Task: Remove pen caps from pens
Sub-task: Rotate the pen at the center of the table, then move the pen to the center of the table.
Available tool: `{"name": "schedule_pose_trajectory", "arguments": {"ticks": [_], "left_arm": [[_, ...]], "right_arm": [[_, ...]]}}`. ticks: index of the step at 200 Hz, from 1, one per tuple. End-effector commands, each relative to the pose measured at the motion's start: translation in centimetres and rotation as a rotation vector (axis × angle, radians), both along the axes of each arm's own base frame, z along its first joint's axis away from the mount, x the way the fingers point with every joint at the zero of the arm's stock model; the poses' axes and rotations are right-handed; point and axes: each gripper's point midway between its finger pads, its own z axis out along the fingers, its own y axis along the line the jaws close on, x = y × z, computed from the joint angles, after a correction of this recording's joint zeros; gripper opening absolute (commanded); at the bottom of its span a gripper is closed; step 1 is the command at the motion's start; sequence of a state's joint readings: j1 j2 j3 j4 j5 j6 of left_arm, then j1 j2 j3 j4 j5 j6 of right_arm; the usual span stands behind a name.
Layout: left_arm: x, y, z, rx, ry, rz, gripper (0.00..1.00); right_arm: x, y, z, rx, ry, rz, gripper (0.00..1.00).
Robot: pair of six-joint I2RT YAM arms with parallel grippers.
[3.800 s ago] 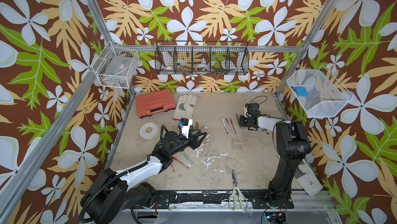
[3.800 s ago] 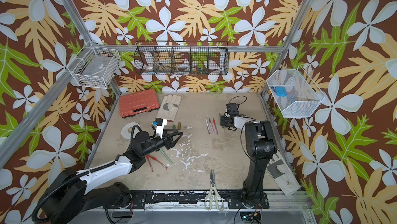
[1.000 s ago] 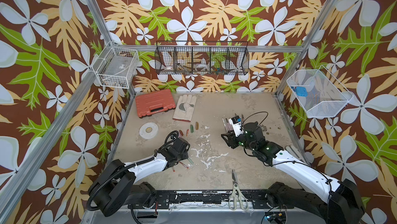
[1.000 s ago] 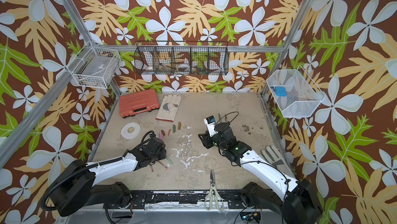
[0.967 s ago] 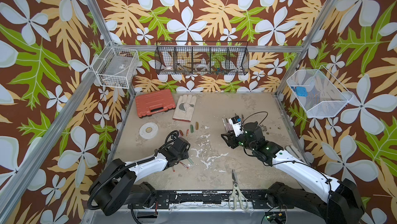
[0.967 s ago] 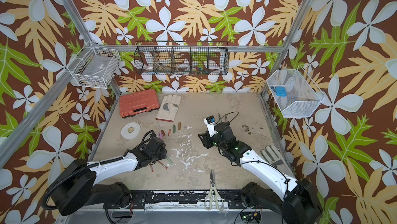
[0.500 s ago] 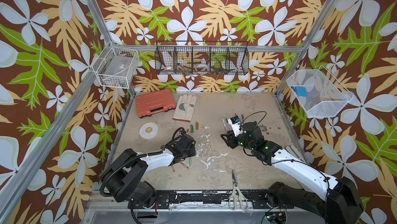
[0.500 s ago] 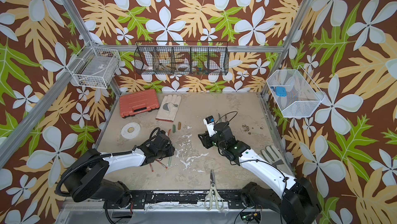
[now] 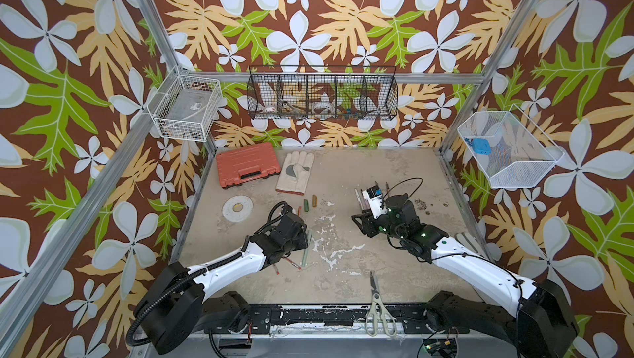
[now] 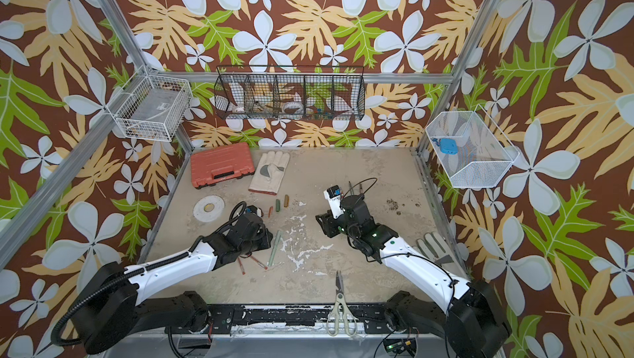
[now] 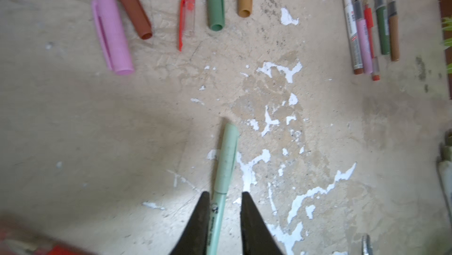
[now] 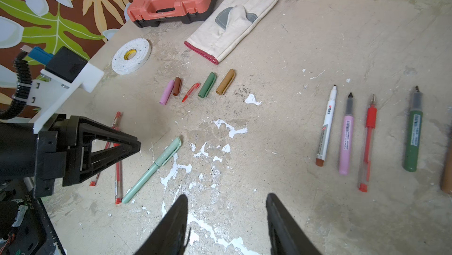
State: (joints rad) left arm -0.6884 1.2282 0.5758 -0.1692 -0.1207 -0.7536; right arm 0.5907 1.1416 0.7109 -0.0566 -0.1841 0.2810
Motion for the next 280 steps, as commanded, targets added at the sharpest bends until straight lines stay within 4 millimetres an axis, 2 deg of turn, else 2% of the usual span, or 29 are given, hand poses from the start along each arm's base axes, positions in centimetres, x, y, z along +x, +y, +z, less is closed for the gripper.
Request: {"name": "schedule_pose_trajectory", "arguments": {"ticks": [1,40,87,143,198,216,245,261,280], "left_arm": [[-1.0,2.7,-1.3,0.139,0.035,0.026,0.12],[-1.4,2.5,-3.3,0.183,0.095,-0.011,0.00],[-1.8,0.7,-4.4,0.132,0.126,-0.083,0.00],[-3.0,-2.5,-5.3,0.070,0.166,-0.185,0.00],[-4.1,-7.8,-4.3,-0.095,0.167,-0.292,0.00],[-3.5,-7.1,-3.9,-0.068,0.138,-0.252,0.00],[-3.0,-4.3,-1.4,-0.016,0.052,-0.164,0.00],[-2.7,-2.7,0.4,-0.013,-0.004,-0.112,0.00],[-2.4,-1.3,2.5,-0.050,-0.058,-0.087,0.14]], "right_arm": [[-0.1,0.2,0.5,0.013,-0.009,0.008,0.52],[-0.2,0.2,0.5,0.014,-0.008,0.011,0.52],[-0.2,0.3,0.7,0.014,-0.011,0.016,0.52],[-0.2,0.3,0.6,0.011,-0.007,0.023,0.52],[-0.2,0.3,0.0,0.000,0.014,0.022,0.53],[-0.4,0.3,-0.5,-0.012,0.034,0.026,0.53],[-1.1,1.3,-1.6,-0.032,0.062,0.079,0.51],[-2.1,3.2,-2.6,-0.076,0.072,0.154,0.51],[-4.0,6.4,-4.4,-0.153,0.097,0.269,0.50]]}}
